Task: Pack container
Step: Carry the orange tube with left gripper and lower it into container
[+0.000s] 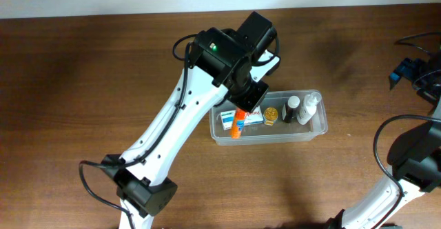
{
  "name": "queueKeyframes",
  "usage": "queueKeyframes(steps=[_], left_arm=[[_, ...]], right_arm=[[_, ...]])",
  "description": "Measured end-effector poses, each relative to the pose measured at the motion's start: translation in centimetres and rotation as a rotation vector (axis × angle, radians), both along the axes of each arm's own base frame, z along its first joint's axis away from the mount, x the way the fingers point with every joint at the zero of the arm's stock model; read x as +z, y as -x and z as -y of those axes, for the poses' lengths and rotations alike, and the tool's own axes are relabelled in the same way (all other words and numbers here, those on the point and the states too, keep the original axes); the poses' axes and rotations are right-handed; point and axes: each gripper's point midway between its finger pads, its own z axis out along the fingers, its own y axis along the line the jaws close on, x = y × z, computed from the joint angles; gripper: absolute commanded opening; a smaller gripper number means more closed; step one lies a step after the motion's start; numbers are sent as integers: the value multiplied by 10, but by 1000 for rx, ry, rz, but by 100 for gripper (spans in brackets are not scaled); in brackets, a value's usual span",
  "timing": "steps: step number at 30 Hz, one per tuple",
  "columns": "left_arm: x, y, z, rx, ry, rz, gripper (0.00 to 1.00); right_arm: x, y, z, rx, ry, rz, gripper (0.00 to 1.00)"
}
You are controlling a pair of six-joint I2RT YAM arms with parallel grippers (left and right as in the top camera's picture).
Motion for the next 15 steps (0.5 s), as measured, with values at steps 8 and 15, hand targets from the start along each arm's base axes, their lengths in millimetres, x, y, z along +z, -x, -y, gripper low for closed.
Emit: queueKeyframes(steps=[8, 15], left_arm=[[-16, -9, 6, 3, -2, 8, 29], [-36, -22, 17, -12, 13, 32, 30]], right_arm=[[0, 0, 0, 0, 0, 0, 98], [0, 0, 0, 0, 0, 0, 98]])
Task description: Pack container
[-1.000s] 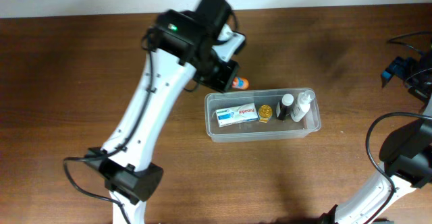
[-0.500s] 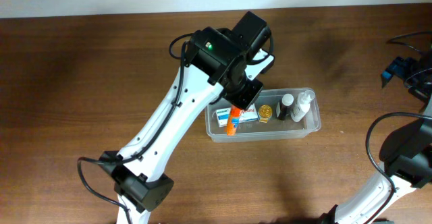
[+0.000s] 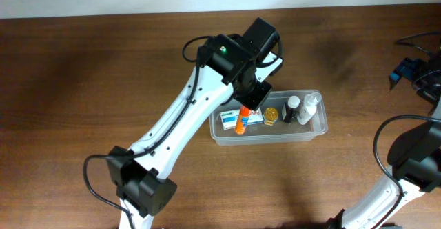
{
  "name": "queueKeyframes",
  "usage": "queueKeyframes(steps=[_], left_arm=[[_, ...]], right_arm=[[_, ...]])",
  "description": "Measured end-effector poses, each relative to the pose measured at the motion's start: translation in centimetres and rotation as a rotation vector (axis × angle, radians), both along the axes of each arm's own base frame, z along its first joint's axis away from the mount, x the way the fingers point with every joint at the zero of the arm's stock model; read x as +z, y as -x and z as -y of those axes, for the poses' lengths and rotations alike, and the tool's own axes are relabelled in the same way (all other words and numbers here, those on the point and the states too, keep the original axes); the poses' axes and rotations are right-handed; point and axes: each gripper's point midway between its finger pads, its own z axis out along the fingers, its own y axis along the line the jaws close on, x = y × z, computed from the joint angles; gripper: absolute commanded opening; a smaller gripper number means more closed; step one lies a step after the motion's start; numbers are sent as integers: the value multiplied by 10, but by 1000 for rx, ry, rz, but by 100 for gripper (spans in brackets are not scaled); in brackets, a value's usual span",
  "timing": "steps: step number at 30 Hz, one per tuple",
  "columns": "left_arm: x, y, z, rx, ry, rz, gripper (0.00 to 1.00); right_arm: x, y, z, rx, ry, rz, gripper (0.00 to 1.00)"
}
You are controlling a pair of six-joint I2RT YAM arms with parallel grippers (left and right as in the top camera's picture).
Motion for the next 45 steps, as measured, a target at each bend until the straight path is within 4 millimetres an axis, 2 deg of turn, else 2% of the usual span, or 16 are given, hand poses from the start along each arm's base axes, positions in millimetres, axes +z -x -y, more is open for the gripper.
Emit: queueKeyframes(steps=[11, 16, 24, 25, 27, 34, 38, 42, 44, 45], left_arm=[[-47, 0, -1, -6, -46, -44, 30], [-60, -4, 2, -12, -44, -34, 31], [-63, -9, 7, -30, -29, -7, 31], [-63, -9, 6, -33, -30, -7, 40], [-63, -8, 6, -38, -33, -10, 45], [-65, -2, 0, -40, -56, -35, 44], [-65, -2, 0, -40, -57, -36, 37], [-65, -2, 0, -45, -57, -34, 37], [-65, -2, 0, -51, -57, -31, 39], [-65, -3, 1, -54, -55, -28, 46]], right_arm=[[0, 0, 0, 0, 0, 0, 98], [0, 0, 0, 0, 0, 0, 98], [0, 0, 0, 0, 0, 0, 98], [0, 0, 0, 0, 0, 0, 98], [0, 0, 0, 0, 0, 0, 98], [0, 0, 0, 0, 0, 0, 98], [0, 0, 0, 1, 0, 0, 98], [0, 0, 0, 0, 0, 0, 98], [0, 0, 0, 0, 0, 0, 98], [0, 0, 0, 0, 0, 0, 98]])
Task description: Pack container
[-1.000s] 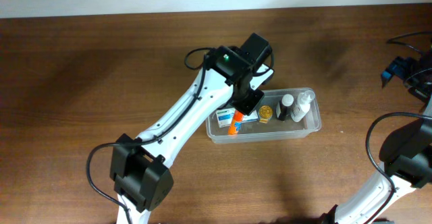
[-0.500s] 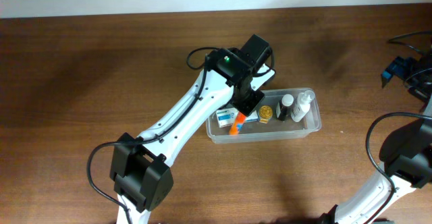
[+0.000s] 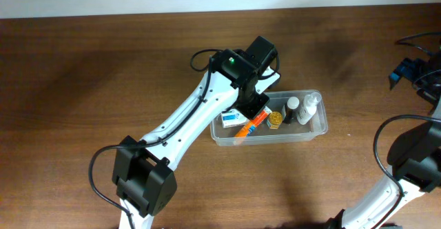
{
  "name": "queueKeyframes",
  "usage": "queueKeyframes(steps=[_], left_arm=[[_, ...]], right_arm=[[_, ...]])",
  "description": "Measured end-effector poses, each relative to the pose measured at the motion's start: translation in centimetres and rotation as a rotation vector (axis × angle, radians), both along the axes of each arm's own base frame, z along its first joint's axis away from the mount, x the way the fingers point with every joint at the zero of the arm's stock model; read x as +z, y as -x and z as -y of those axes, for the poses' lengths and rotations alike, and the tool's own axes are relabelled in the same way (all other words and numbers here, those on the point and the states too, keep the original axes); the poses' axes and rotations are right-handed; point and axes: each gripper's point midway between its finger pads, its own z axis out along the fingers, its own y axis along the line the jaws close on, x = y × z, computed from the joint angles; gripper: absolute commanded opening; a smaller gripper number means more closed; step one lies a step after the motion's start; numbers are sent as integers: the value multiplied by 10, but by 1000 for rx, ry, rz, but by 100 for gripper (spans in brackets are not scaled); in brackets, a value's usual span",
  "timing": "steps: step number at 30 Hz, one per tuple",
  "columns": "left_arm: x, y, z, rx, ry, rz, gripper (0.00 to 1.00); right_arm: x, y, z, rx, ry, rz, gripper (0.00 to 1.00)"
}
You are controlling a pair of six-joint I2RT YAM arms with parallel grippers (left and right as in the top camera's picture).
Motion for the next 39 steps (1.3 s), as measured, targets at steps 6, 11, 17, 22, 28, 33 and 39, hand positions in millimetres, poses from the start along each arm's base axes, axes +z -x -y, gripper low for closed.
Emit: queueKeyframes(steps=[6, 11, 17, 22, 28, 33, 39], left_arm=[[3, -9, 7, -27, 25, 46, 99], [25, -15, 2, -11, 18, 79, 99], [81, -32, -40, 125, 5, 162, 100], [132, -23, -91, 262, 29, 217, 99], [185, 19, -128, 350, 85, 258, 99], [192, 51, -145, 401, 79, 200, 100], [204, 66, -139, 404, 170, 169, 99]], right_arm=[[0, 0, 0, 0, 0, 0, 98], [0, 0, 0, 0, 0, 0, 98], [0, 0, 0, 0, 0, 0, 98], [0, 0, 0, 1, 0, 0, 99], [0, 0, 0, 0, 0, 0, 98], [0, 0, 0, 1, 0, 0, 98], [0, 0, 0, 1, 0, 0, 98]])
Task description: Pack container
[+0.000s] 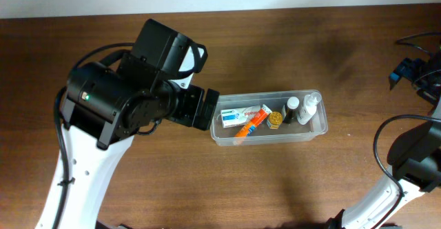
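A clear plastic container (215,136) sits at the table's middle. It holds a white and blue box (236,113), an orange tube (249,125) lying slanted, a small gold-topped jar (274,117), a dark bottle with a white cap (292,109) and a white bottle (310,107). My left gripper (207,110) hangs high, just left of the container's left end, open with nothing in it. The right arm (413,153) stays at the right edge, and its gripper end near the blue part (405,70) is too small to read.
The big left arm body (120,105) covers the table left of the container. Cables (420,43) lie at the far right edge. Brown wooden tabletop (310,187) surrounds the container.
My left gripper was low over the container at the orange tube. It now stands raised and to the left of the container, empty. The tube lies slanted in the container as before.
First my left gripper held the orange tube upright over the container's left part, and a little later likewise. Then the tube lay slanted inside beside the box, with the gripper still down at it. Now the gripper is away to the left.
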{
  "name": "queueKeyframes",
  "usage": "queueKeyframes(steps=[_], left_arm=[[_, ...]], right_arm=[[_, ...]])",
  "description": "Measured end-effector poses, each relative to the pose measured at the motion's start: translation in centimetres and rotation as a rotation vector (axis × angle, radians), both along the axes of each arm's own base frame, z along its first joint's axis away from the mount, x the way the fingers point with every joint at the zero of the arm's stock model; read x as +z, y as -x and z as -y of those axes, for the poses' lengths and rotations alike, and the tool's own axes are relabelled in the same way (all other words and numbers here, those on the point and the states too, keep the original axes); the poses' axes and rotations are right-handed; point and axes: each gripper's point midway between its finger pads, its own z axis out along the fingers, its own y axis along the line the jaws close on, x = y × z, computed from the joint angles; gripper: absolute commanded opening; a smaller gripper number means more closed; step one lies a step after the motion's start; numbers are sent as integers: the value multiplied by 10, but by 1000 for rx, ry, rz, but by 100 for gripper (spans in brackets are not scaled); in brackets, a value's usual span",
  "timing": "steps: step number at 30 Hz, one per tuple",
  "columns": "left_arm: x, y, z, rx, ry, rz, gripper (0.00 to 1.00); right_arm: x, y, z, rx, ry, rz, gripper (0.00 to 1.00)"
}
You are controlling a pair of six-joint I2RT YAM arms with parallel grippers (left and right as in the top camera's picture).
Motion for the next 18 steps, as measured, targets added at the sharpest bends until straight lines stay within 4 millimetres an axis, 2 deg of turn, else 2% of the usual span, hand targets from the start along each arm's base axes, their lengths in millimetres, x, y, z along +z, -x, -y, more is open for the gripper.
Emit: queueKeyframes(steps=[5, 9, 13, 18], left_arm=[[-1, 2, 2, -14, 7, -8, 99], [-6, 3, 2, -108, -37, 4, 99], [-28, 0, 2, -156, -94, -29, 99], [-65, -27, 7, -175, -154, 32, 99]], right_arm=[[0, 0, 0, -1, 0, 0, 98], [0, 0, 0, 0, 0, 0, 98], [0, 0, 0, -1, 0, 0, 98], [0, 0, 0, 0, 0, 0, 98]])
